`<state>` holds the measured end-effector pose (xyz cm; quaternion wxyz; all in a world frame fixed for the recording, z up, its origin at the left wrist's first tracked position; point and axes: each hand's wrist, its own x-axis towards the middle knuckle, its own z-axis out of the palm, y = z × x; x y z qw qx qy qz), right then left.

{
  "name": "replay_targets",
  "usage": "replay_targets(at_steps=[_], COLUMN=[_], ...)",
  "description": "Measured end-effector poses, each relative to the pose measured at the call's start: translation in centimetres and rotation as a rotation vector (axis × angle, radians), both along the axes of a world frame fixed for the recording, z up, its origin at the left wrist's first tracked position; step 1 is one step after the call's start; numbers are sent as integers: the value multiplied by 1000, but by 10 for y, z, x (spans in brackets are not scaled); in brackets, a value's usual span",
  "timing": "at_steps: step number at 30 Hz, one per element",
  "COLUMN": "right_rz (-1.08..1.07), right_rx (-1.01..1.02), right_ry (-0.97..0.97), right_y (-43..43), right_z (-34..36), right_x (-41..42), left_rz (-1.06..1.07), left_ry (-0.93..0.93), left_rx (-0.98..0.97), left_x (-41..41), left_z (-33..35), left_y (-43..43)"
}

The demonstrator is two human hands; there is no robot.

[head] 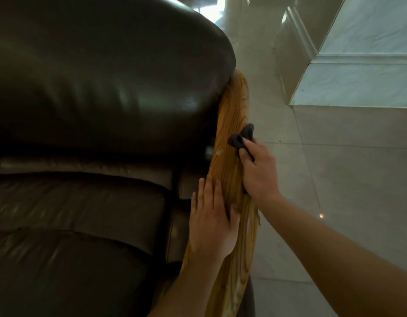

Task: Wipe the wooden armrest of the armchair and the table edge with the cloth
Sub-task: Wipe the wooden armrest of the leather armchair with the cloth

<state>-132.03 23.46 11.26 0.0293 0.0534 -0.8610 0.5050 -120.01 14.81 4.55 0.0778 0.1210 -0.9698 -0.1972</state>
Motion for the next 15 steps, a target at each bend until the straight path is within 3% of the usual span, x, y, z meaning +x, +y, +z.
replay_targets(at_steps=[2,4,10,15], right_rz=[107,143,247,66], right_rx=[327,528,617,589], right_ry=[54,88,267,110], right_y=[-3,7,42,8], right_z=[-3,-13,-46,-32], right_x=[-3,14,77,12], left_rz=[-1,-3,22,19], left_ry=[12,17,35,10], left_rx=[3,3,70,37], left_x=[1,1,1,2], left_z=[1,3,7,7], left_y=[0,1,2,1])
